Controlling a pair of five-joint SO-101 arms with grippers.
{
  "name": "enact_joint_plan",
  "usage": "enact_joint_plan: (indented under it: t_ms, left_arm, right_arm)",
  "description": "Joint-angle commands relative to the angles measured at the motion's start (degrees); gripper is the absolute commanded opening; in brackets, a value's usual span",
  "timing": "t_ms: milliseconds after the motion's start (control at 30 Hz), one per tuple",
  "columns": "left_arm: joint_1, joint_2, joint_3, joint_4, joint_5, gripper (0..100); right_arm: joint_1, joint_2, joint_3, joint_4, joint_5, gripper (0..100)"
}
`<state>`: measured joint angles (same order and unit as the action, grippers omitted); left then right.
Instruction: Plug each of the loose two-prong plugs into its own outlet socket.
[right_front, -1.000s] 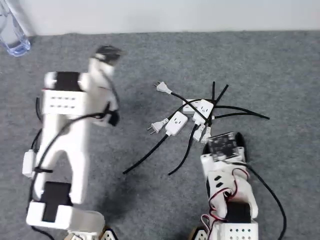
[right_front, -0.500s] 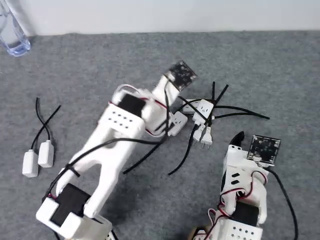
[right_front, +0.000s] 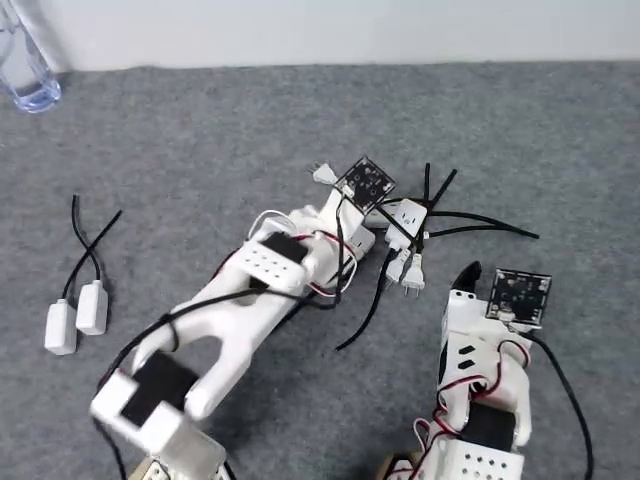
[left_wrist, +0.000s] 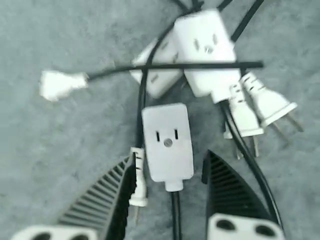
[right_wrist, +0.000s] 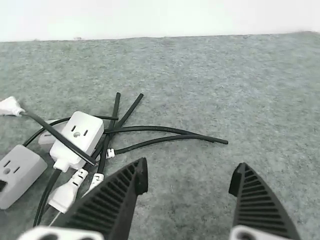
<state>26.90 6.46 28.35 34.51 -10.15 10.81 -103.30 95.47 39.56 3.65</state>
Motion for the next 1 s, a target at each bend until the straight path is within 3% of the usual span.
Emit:
enact_joint_plan:
  t_ms: [0,333,500,700,833,967]
  left_arm:
    - [0.0,9.3,-7.6,-1.1,3.3,21]
    - [0.3,13.4,-15.7,4.6,3.5,21]
    - [0.1,17.1,-22.9,14.0,3.3,21]
    - [0.0,29.2,-41.3,28.9,3.3,21]
    - [0.0,34.9,-49.7,33.8,3.4,20]
    - [0.4,37.5,-53.4,36.5,3.3,11]
  right_arm:
    - [-0.9,0.0,1.0,-1.2,1.1,27.7]
    - [-1.0,0.0,1.0,-1.1,1.1,27.7]
    - [-1.0,0.0,1.0,-0.9,1.2,27.7]
    - [-1.0,0.0,1.0,-0.8,1.2,27.7]
    - [-1.8,0.0,1.0,-0.7,1.3,27.7]
    - [-2.9,0.1,1.0,-0.6,3.4,27.7]
